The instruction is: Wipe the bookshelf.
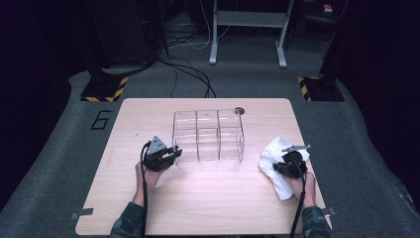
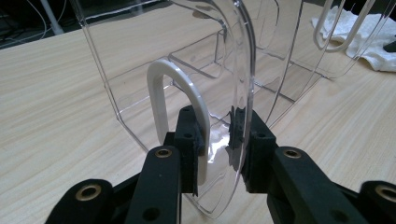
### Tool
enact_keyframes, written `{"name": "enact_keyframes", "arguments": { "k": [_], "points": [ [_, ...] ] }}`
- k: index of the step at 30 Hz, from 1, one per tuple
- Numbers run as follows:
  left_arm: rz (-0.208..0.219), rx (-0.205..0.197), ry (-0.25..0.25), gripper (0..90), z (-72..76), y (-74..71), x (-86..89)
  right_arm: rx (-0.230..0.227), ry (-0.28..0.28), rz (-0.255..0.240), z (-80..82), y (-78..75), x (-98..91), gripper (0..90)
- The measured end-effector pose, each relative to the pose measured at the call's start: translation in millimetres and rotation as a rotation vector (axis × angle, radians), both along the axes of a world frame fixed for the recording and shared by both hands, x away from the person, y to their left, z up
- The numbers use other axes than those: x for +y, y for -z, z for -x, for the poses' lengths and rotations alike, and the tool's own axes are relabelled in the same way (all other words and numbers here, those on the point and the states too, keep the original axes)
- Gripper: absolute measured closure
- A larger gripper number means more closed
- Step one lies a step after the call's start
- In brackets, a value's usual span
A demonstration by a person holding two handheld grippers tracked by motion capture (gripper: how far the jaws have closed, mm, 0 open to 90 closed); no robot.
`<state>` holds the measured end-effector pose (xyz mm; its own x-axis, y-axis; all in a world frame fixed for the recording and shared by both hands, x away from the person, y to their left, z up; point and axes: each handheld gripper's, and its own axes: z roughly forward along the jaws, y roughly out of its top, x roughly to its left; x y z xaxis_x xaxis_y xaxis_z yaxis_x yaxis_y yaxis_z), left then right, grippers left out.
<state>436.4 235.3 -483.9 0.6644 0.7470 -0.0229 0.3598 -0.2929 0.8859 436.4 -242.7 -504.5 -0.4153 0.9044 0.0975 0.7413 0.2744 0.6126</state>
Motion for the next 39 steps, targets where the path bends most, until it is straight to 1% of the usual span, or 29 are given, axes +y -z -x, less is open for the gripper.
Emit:
{"name": "enact_keyframes", "arguments": {
  "k": [3,4,7,9,10,11,12,14,16,18,19,20,24,25,26,27,29,30,31,34,35,36,37,38,39],
  "points": [
    [-0.001,-0.002,0.002,72.5,-0.3,0.0,0.1,-0.006,0.003,0.012,1.2,-0.4,1.8,82.9],
    [-0.003,0.004,0.01,72.5,-0.6,-0.4,0.9,-0.01,0.006,0.01,1.6,-0.2,2.0,83.3],
    [-0.003,-0.006,0.015,72.3,-1.0,0.2,0.9,-0.026,0.013,-0.001,4.0,-2.7,2.8,84.2],
    [-0.001,-0.009,0.022,72.2,-1.3,0.7,1.6,-0.056,0.015,-0.022,6.3,-7.5,3.6,84.4],
    [-0.001,-0.017,0.021,72.3,-1.8,1.0,1.9,-0.077,0.005,-0.033,7.4,-11.2,3.5,84.4],
    [0.007,-0.009,0.023,72.3,-1.0,1.4,1.7,-0.079,0.007,-0.04,8.7,-13.9,4.1,84.4],
    [0.008,-0.018,0.02,72.2,-1.1,1.8,1.7,-0.098,0.005,-0.057,9.2,-17.0,5.1,84.4],
    [0.002,-0.016,0.025,72.2,-0.7,1.7,1.4,-0.113,0.014,-0.092,9.3,-24.9,9.4,84.5],
    [-0.012,-0.033,0.023,72.2,-1.2,1.8,1.2,-0.138,0.015,-0.124,7.2,-34.3,14.6,84.4],
    [-0.002,-0.031,0.024,72.2,-1.5,2.5,1.7,-0.166,0.01,-0.143,3.6,-44.4,20.8,84.5],
    [-0.004,-0.033,0.029,72.3,-2.2,2.4,2.7,-0.182,0.013,-0.153,1.8,-49.8,24.1,84.5],
    [-0.008,-0.045,0.031,72.3,-2.8,2.6,3.4,-0.195,0.012,-0.16,-0.4,-55.2,27.1,84.4],
    [0.002,-0.049,0.035,72.3,-2.7,3.9,4.8,-0.243,0.019,-0.21,-11.8,-73.2,37.1,84.4],
    [-0.003,-0.052,0.036,72.2,-2.6,3.8,4.7,-0.256,0.019,-0.219,-16.4,-78.0,40.8,84.4],
    [-0.007,-0.059,0.035,72.2,-2.2,4.1,4.4,-0.269,0.025,-0.215,-18.8,-80.5,43.0,84.4],
    [-0.005,-0.054,0.037,72.1,-2.1,3.9,4.5,-0.274,0.027,-0.221,-22.7,-83.3,45.8,84.3],
    [-0.009,-0.061,0.036,72.0,-1.8,4.2,4.2,-0.285,0.025,-0.236,-30.2,-87.6,50.6,84.2],
    [-0.01,-0.059,0.039,72.0,-2.0,4.1,4.8,-0.285,0.028,-0.236,-33.6,-89.6,53.1,84.2],
    [-0.009,-0.061,0.039,71.9,-1.9,4.3,4.9,-0.295,0.03,-0.229,-36.6,-91.3,55.2,84.2],
    [-0.007,-0.064,0.036,72.0,-1.5,4.6,4.4,-0.311,0.041,-0.23,-44.2,-96.0,62.1,84.1],
    [-0.009,-0.068,0.037,72.0,-1.4,4.9,4.2,-0.314,0.037,-0.232,-47.0,-97.1,64.3,84.0],
    [-0.011,-0.073,0.039,71.9,-1.2,5.2,4.5,-0.305,0.038,-0.24,-49.4,-98.2,67.5,84.0],
    [-0.005,-0.074,0.041,71.8,-1.1,5.6,4.8,-0.317,0.03,-0.227,-53.2,-98.7,72.0,84.0],
    [0.004,-0.073,0.04,71.8,-1.2,6.1,4.8,-0.307,0.025,-0.228,-55.2,-98.6,74.1,83.9],
    [0.001,-0.078,0.038,71.9,-0.9,6.2,4.8,-0.308,0.019,-0.228,-57.2,-98.1,75.8,84.0]
  ]
}}
